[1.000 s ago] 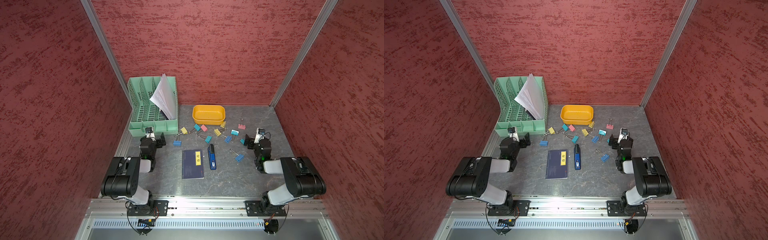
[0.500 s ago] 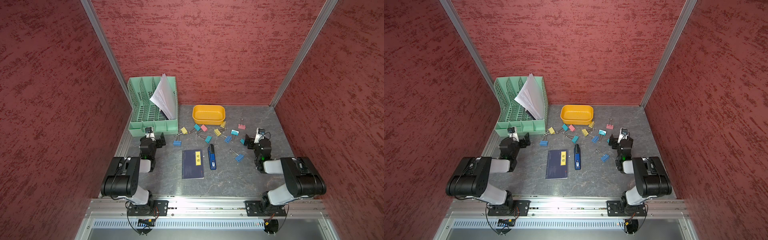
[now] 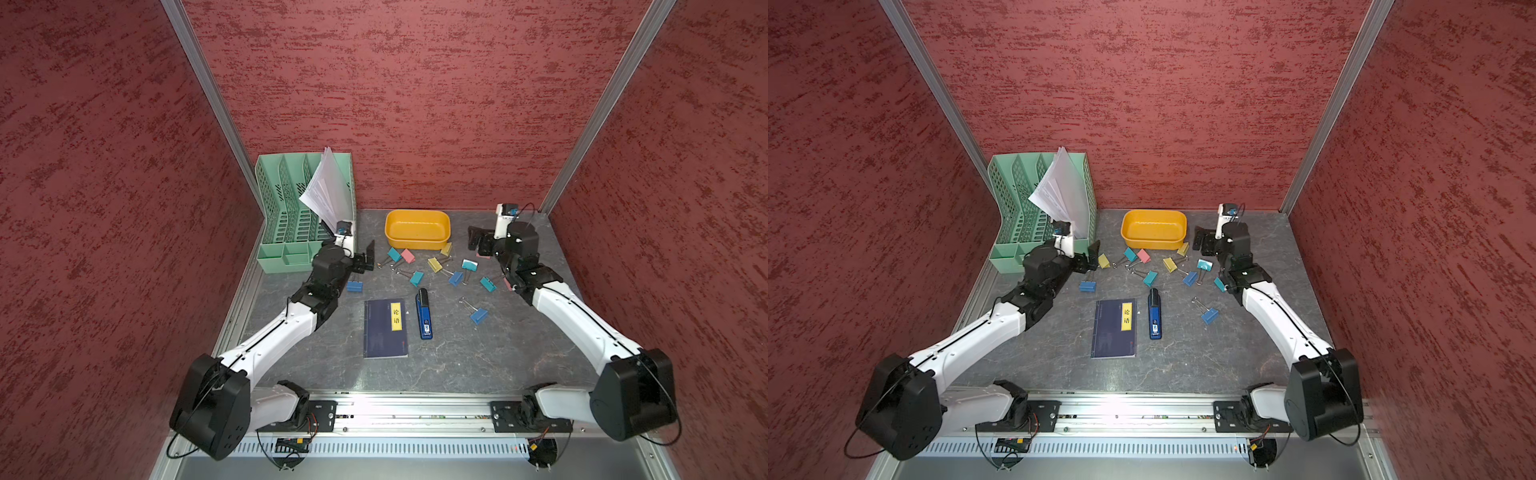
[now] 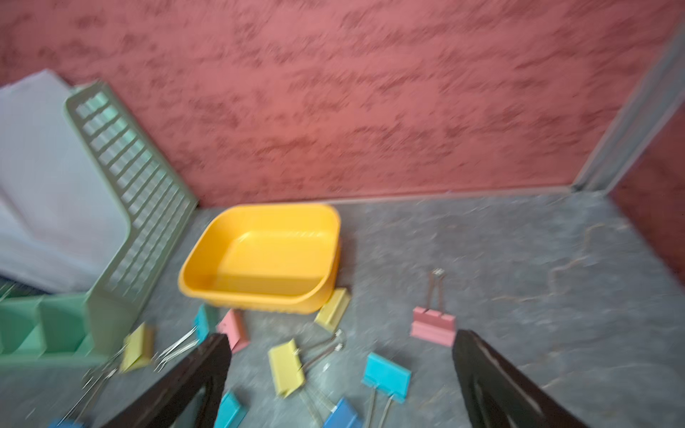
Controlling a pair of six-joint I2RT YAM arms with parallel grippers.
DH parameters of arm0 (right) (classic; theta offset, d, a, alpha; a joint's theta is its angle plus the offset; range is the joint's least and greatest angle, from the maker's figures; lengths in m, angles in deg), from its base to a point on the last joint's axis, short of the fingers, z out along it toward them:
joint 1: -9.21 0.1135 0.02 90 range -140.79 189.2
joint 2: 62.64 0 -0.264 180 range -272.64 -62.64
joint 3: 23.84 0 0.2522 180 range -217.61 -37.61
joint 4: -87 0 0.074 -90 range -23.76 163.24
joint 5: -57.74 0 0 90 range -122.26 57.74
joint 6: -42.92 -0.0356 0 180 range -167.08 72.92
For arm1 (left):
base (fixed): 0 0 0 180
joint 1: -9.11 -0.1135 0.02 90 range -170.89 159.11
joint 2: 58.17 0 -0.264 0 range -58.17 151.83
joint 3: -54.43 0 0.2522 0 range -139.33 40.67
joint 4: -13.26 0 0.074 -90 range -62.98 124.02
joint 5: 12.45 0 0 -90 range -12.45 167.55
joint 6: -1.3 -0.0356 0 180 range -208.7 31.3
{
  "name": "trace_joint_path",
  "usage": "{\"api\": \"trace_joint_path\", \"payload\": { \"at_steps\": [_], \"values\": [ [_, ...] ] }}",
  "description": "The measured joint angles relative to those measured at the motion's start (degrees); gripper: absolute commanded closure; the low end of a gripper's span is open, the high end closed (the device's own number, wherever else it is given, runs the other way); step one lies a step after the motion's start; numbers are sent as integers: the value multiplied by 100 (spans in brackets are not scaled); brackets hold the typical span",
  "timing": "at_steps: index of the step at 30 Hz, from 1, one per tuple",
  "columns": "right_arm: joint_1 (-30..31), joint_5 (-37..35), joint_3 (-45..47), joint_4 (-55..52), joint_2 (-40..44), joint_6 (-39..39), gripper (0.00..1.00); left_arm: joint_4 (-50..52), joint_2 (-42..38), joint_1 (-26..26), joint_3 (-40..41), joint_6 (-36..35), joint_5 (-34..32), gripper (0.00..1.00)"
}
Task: Put the binder clips in the storage box
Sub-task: Pick up the distractor at the center of the board.
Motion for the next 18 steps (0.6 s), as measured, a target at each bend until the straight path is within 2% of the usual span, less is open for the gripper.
{"api": "trace_joint_path", "payload": {
  "at_steps": [4,9,12,18],
  "values": [
    [826,190,17,-1025,-332,-334,1,1233,756,887,-581,769,-116,0],
    [1517,289,243,-1604,-455,-660,3,2197,1705,1875,-595,1823,-227,1],
    [1764,302,407,-1757,-455,-822,4,2498,2009,2076,-496,2380,-223,4],
    [2208,278,531,-1888,-470,-1102,6,2726,2020,2155,-413,3169,-308,5]
  ]
}}
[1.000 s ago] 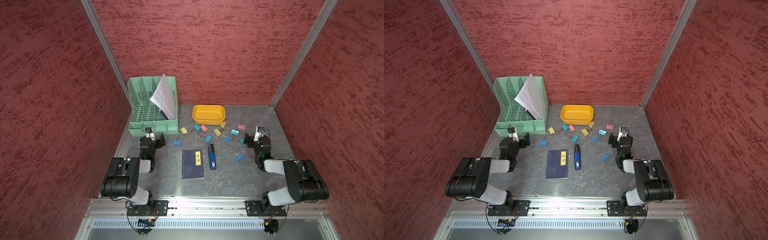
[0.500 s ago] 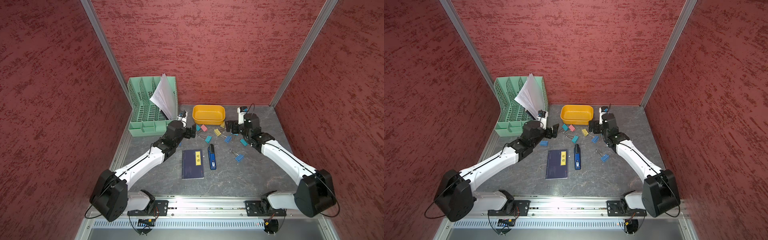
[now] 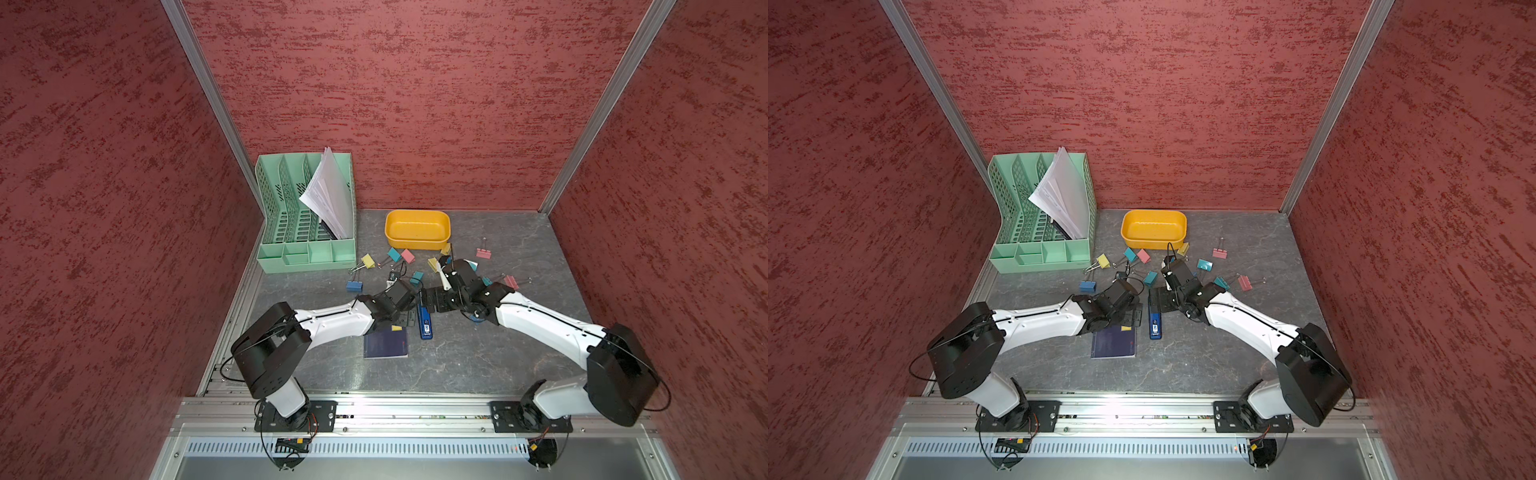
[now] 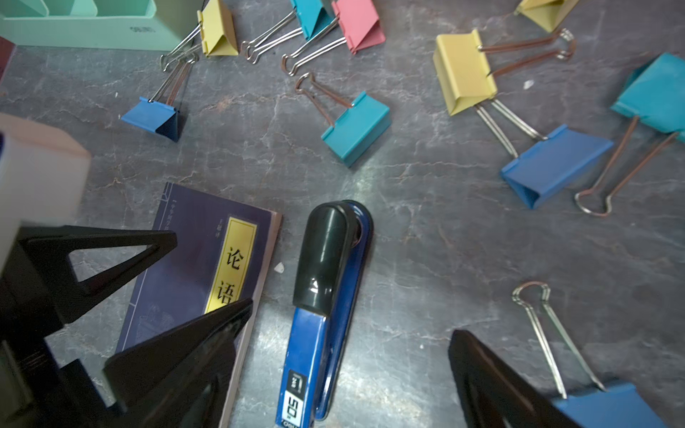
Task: Put the binder clips in the storage box
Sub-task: Pick up the distractor at the center of the board.
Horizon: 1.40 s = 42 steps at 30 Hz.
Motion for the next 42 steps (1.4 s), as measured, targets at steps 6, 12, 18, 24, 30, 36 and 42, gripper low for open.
{"api": "trace_joint_path", "payload": {
  "at_steps": [6,12,18,24,30,36,42],
  "values": [
    [308,-61,160,-37,-122,-203,8,-59,337,221,0,389,39,5],
    [422,-291,160,-31,-579,-341,12,-105,431,295,-9,564,-136,9],
    [494,-396,160,22,-944,-424,16,-341,369,299,181,734,-273,15],
    [564,-459,140,107,-1154,-487,24,-691,245,306,452,857,-345,17],
    [584,-535,48,229,-1515,-553,32,-782,264,308,481,918,-391,17],
    [599,-649,26,291,-1554,-575,38,-715,339,313,398,918,-439,17],
    [603,-748,26,291,-1554,-570,44,-109,579,363,-35,894,-470,17]
  ]
}}
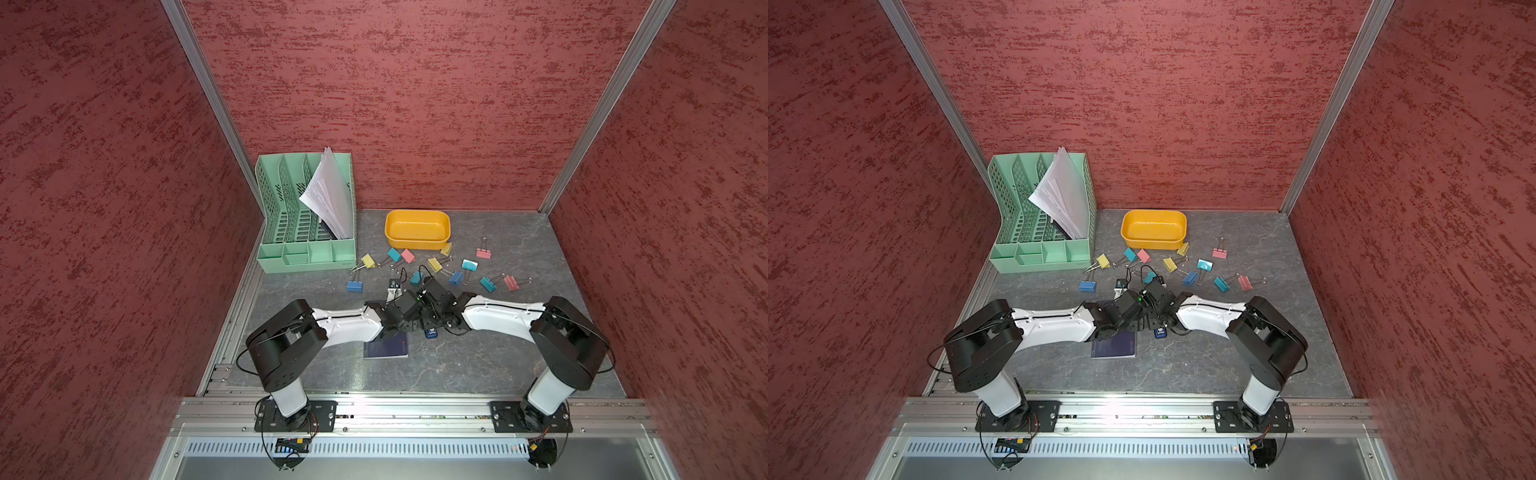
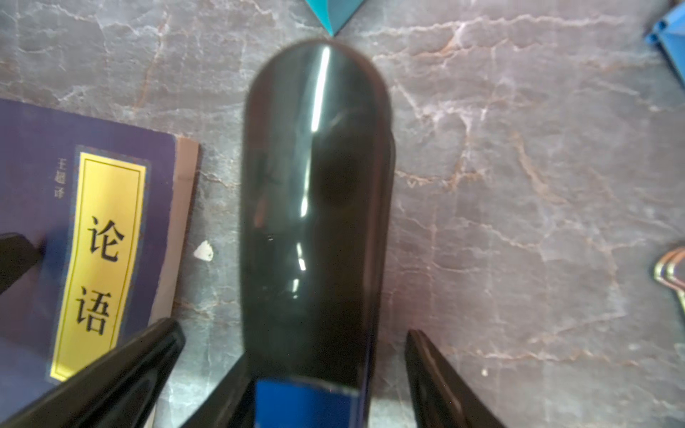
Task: Put the binder clips in the storage box
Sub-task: Pick up the distractor at the center of the board.
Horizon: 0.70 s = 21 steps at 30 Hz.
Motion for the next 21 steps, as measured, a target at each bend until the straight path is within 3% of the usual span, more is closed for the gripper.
{"api": "trace_joint_path", "payload": {
  "at_steps": [9,16,21],
  "values": [
    [-90,-142,0,2,0,68,56,734,278,114,-404,-42,-245,27],
    [-59,-354,0,-37,192,168,70,870,208,155,-323,28,-240,47],
    [-90,-444,0,-129,278,223,75,881,201,129,-319,39,-127,50]
  ]
}}
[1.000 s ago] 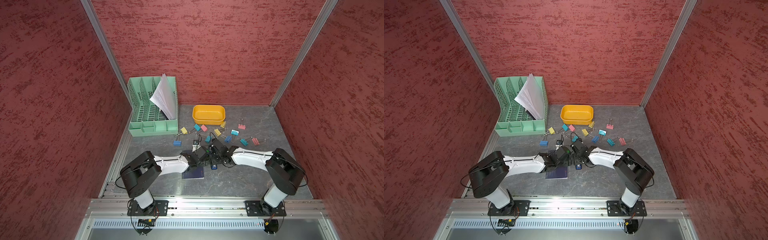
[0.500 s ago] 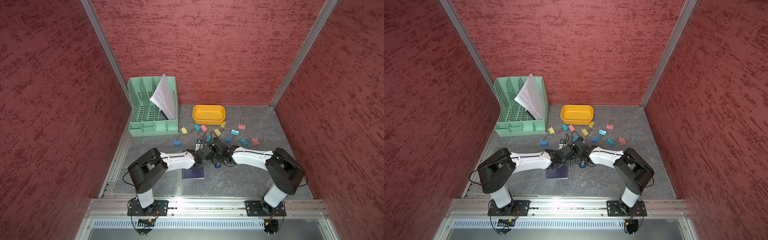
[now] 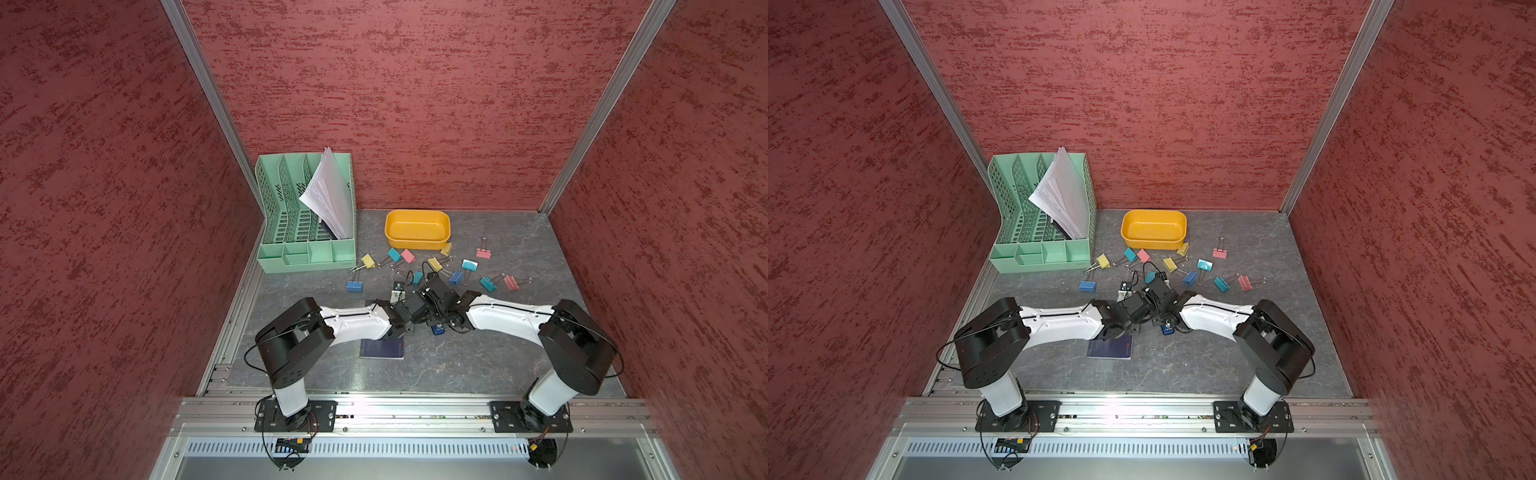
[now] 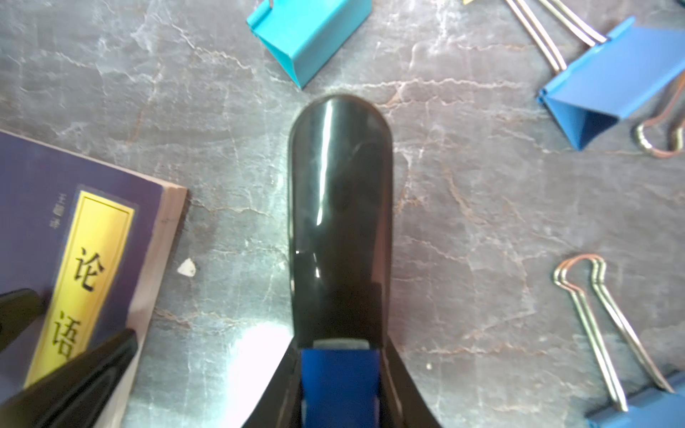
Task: Put the binder clips in the storage box
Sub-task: Pick up the distractor at the center of the board, then move the distractor to the center of the board.
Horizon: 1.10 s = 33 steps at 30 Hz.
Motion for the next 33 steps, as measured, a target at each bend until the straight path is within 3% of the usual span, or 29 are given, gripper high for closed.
{"api": "trace_joint_path", "payload": {
  "at_steps": [14,19,23,30,33],
  "values": [
    [-245,-2,2,-214,214,203,82,24,17,-195,0,-131,326,52],
    [-387,-66,-35,-382,715,402,82,334,142,-245,-225,-201,378,52],
    [-892,-17,-240,-570,1036,623,82,876,378,-348,-560,-278,170,52],
    [-2365,192,-459,-761,1652,874,81,1731,713,-570,-1104,-339,-28,52],
    [-2999,431,-487,-756,1735,914,81,1915,702,-645,-1108,-415,-92,57]
  ]
}}
